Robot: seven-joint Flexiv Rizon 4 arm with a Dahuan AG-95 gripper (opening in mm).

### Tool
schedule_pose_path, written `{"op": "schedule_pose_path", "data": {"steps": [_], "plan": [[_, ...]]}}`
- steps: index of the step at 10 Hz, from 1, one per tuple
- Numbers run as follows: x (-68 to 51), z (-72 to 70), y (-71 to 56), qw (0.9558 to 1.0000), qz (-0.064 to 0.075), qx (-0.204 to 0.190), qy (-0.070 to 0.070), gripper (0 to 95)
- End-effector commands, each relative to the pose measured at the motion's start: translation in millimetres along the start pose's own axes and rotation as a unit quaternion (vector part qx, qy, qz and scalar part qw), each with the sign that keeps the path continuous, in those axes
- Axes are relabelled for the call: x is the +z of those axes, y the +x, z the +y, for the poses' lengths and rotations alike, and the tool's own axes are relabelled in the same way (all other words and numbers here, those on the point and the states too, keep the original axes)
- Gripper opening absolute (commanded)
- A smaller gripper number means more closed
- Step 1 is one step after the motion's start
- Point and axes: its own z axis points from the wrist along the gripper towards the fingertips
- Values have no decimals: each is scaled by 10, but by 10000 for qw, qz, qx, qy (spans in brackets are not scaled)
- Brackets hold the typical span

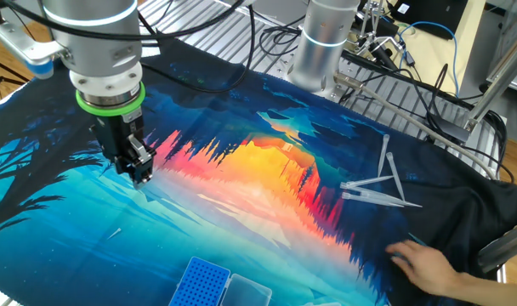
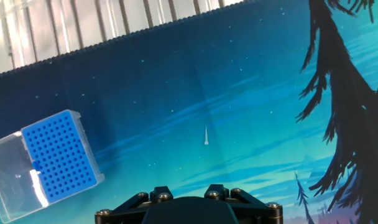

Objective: Insert a small pipette tip into the holder for small pipette tips

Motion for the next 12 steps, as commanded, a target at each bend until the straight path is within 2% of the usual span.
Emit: {"op": "schedule_pose_path", "data": {"steps": [1,6,12], "plan": [[7,-16,2,10000,0,3,-2,380],[83,-11,-1,10000,11,-14,-9,380],[87,-20,1,10000,14,-32,-12,380]]}}
